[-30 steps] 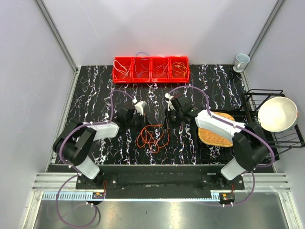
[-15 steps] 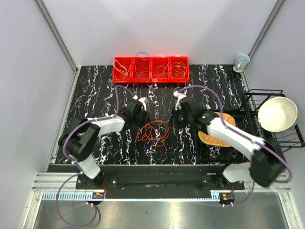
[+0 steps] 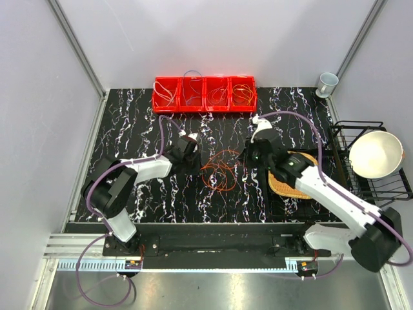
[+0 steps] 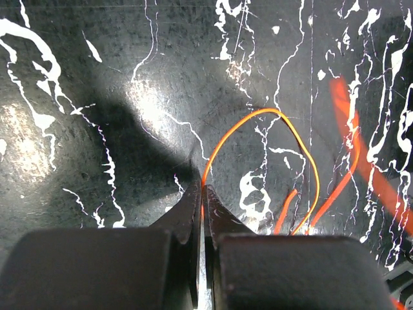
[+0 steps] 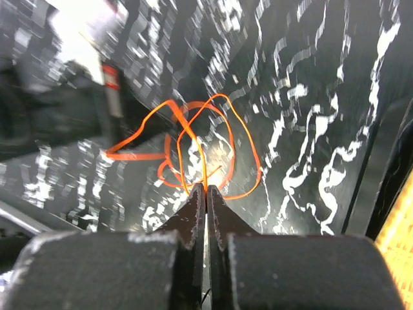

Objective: Untangle the cables

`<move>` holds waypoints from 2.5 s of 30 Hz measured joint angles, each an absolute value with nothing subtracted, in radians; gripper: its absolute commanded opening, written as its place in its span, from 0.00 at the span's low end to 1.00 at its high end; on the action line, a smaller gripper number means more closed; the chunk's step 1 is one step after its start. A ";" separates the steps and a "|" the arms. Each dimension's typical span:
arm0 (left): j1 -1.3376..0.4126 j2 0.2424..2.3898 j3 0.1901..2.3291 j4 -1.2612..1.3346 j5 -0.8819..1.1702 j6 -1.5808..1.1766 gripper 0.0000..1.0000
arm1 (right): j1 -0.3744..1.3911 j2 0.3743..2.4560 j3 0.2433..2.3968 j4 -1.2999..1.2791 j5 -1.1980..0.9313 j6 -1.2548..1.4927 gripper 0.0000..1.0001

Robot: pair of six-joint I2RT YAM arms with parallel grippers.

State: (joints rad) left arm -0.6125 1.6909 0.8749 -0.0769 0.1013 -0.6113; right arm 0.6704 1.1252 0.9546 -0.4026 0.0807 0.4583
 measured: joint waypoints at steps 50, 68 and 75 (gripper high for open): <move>-0.625 1.644 0.796 0.104 0.276 -0.527 0.00 | 0.670 1.697 1.092 -0.316 -0.043 0.364 0.81; -0.627 1.644 0.796 0.103 0.276 -0.524 0.00 | 0.671 1.372 0.765 -0.171 -0.209 0.828 0.90; -0.629 1.644 0.796 0.103 0.276 -0.524 0.00 | 0.672 1.389 0.643 0.072 -0.274 1.113 0.91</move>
